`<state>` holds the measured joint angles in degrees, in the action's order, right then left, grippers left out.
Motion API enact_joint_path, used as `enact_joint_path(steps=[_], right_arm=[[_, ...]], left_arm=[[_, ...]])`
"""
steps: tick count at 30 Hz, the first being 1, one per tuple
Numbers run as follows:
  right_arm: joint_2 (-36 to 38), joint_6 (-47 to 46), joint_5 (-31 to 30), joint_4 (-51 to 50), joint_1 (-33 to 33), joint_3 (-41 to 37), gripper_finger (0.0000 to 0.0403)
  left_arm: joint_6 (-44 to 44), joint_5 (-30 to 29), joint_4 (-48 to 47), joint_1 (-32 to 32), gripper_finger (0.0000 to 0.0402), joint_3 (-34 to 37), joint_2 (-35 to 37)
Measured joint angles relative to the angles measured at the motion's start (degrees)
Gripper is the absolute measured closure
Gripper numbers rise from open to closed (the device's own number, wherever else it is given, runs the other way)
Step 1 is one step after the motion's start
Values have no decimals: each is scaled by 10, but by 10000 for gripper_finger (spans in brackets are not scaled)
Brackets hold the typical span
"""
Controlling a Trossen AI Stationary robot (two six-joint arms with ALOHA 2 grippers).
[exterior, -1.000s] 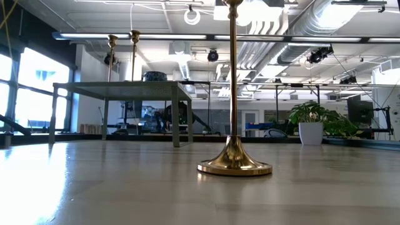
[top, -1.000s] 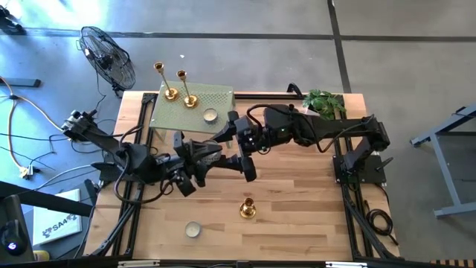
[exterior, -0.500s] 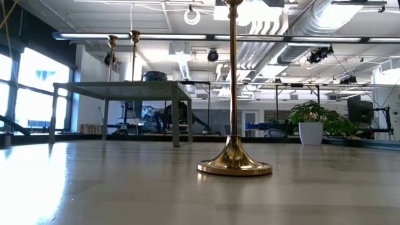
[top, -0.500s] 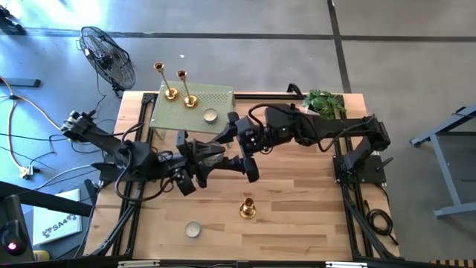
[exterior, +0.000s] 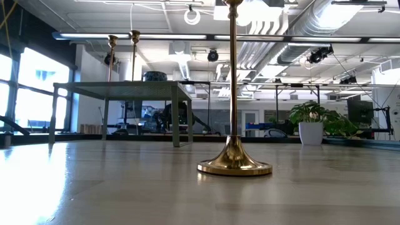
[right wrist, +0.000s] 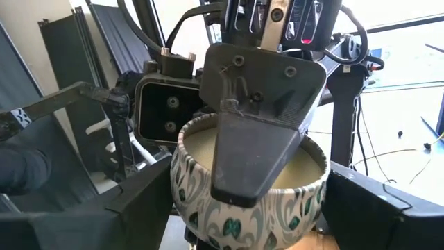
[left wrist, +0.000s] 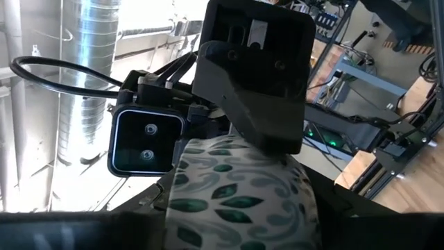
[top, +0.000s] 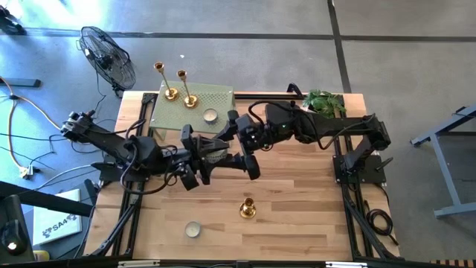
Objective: Pick & Place candle stick holders
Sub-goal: Put the right blue patterned round candle on the shelf
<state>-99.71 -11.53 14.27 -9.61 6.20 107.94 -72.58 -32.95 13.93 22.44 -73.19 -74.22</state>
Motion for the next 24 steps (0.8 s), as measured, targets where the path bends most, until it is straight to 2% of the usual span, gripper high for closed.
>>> enact_joint_path(steps=[10, 24], right_arm=[[0, 8, -1, -22, -2, 0, 108], [0, 15, -3, -36, -2, 0, 110]], left_arm=[[-3, -2, -6, 0, 234, 0, -1], [-6, -8, -6, 0, 234, 1, -1]])
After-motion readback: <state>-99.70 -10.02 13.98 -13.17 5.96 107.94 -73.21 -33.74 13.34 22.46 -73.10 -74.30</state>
